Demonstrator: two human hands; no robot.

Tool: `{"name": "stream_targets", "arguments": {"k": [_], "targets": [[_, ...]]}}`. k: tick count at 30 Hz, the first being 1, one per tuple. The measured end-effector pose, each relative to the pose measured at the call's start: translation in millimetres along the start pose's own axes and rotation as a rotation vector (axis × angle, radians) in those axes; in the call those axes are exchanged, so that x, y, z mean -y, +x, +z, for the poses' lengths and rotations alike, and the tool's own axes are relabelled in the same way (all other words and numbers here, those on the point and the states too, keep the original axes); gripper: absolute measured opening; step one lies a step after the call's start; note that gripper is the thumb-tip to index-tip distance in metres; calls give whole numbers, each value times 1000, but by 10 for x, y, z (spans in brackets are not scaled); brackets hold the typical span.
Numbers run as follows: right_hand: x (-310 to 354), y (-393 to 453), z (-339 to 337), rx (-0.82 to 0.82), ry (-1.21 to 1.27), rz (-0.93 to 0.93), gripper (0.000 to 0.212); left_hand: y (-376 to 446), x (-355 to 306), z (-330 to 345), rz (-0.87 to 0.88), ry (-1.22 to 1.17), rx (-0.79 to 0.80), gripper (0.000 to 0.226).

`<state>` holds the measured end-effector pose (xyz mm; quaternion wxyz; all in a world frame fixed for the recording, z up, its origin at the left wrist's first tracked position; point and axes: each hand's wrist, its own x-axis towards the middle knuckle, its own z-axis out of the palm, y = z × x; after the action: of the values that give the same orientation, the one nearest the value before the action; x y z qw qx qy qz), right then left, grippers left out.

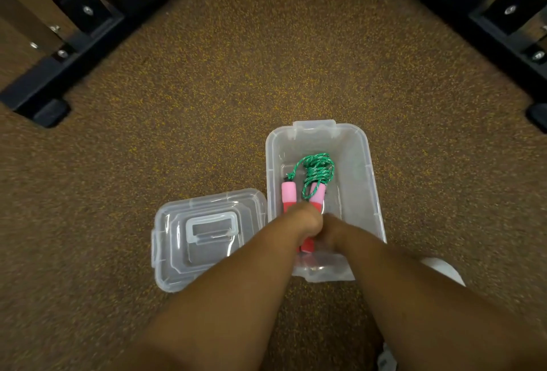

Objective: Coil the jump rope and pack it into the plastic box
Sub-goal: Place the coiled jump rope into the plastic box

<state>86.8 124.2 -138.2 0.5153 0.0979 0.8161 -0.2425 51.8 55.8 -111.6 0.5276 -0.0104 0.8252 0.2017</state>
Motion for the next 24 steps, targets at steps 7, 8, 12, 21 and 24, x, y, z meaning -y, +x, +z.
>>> {"name": "stream_targets", "arguments": {"k": [7, 8, 12, 21, 24], "targets": [[-7, 22, -6, -168, 52, 69, 49, -343, 145, -234, 627, -322, -837, 30], [-16, 10, 1, -203, 57, 39, 47, -330, 224, -289, 658, -358, -956, 28], [44, -275, -45, -295, 156, -82, 28, -174, 584, -554, 433, -400, -1044, 20], [187, -759, 187, -409, 244, -310, 23, 470, 1680, -490, -348, -273, -501, 39], [252, -864, 266, -429, 201, -369, 26, 738, 1829, -417, -444, -350, -410, 58]]}}
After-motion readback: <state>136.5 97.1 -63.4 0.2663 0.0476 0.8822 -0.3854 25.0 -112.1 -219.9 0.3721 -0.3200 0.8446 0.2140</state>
